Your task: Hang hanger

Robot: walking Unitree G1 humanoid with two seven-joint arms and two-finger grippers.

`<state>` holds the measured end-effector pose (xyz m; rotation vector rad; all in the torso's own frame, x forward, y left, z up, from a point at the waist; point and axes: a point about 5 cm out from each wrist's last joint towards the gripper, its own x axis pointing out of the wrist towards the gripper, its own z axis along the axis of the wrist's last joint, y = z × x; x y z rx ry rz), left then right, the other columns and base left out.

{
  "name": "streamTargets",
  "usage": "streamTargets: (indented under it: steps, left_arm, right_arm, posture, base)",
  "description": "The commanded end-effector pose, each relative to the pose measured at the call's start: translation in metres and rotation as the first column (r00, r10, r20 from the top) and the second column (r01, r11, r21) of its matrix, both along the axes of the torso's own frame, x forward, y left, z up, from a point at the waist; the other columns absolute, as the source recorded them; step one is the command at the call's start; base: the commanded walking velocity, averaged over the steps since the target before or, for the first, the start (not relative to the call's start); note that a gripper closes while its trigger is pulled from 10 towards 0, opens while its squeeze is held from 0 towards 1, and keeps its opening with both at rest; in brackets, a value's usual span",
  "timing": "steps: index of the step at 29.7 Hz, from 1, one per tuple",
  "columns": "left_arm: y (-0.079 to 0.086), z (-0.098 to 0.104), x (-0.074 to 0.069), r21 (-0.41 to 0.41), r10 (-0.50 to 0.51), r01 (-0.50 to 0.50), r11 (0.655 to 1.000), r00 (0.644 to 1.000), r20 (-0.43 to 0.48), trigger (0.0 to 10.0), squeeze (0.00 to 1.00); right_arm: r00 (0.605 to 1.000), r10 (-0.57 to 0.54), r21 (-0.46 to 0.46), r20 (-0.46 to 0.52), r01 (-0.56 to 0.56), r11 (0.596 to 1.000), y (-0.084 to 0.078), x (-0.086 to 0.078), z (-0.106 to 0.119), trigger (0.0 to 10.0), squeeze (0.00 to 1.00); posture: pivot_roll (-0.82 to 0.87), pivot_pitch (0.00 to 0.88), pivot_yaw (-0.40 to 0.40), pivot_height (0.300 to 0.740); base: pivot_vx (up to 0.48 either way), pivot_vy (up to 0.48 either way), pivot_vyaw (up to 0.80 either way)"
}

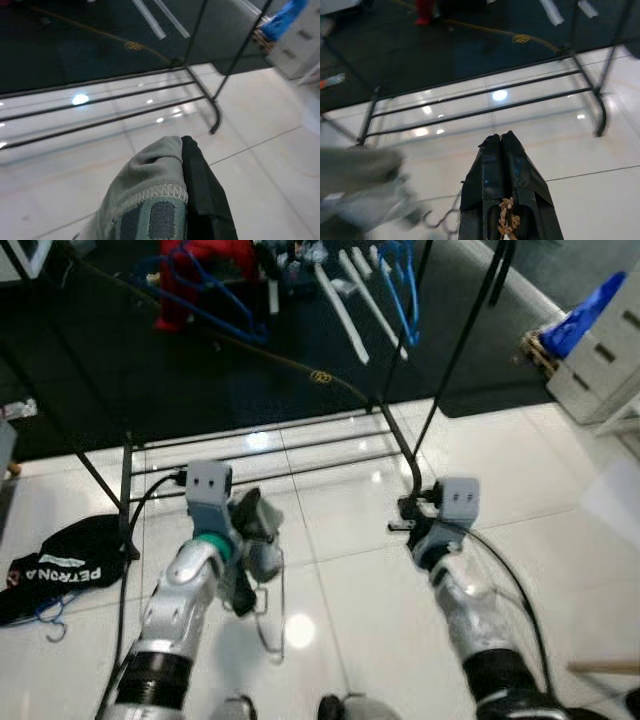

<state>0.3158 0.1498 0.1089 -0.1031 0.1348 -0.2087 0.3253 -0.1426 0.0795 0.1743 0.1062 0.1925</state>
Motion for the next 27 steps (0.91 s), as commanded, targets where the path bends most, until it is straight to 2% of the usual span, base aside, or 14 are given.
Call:
streamTargets:
  steps: [1,12,16,21,24,27]
  left_arm:
    - [-0.0024,-0.0059,-0.0025,-0.004,-0.005,0.005,1.0,1.0,-0.025,10.0,0.0]
    - [-0.0029,-0.007,-0.0025,-0.009,-0.003,0.003,1.0,0.999,-0.039,10.0,0.0]
    - [-0.0021,-0.0102,-0.0026,-0.031,-0.007,0.005,1.0,0.997,-0.082,10.0,0.0]
    - [-0.0026,-0.0105,-0.0032,-0.042,-0.018,0.014,0.999,0.996,-0.089,10.0,0.0]
    - [-0.0026,-0.0111,-0.0035,-0.032,-0.022,0.019,0.999,0.995,-0.094,10.0,0.0]
    - [-0.0075,-0.0129,-0.004,-0.005,-0.055,0.055,0.998,0.993,-0.106,10.0,0.0]
  right_arm:
    - [0.999,-0.019,-0.004,-0.037,0.019,1.0,-0.008,-0.0047,-0.009,10.0,0.0]
    - [0.999,-0.015,-0.008,-0.036,0.014,1.0,-0.0086,-0.004,-0.0083,10.0,0.0]
    - [0.999,-0.013,-0.008,-0.035,0.013,1.0,-0.0084,-0.0038,-0.0081,10.0,0.0]
    - [0.999,-0.012,-0.007,-0.036,0.012,1.0,-0.0077,-0.0044,-0.0085,10.0,0.0]
    - [0.999,-0.014,-0.006,-0.037,0.014,1.0,-0.0077,-0.0048,-0.0088,10.0,0.0]
    - [0.999,-0.017,-0.006,-0.038,0.017,1.0,-0.0088,-0.0053,-0.009,10.0,0.0]
  posture:
    - [-0.02,0.087,0.021,0.74]
    - [-0.02,0.076,0.015,0.74]
    - [-0.02,0.076,0.015,0.74]
    - [-0.02,0.08,0.018,0.74]
    - [-0.03,0.082,0.02,0.74]
    - [-0.03,0.086,0.02,0.74]
  base:
    - [0.0,-0.382,0.0]
    - [0.0,-0.375,0.0]
    - [0.0,0.0,0.0]
    - [0.0,0.48,0.0]
    - [0.0,0.48,0.0]
    - [0.0,0.0,0.0]
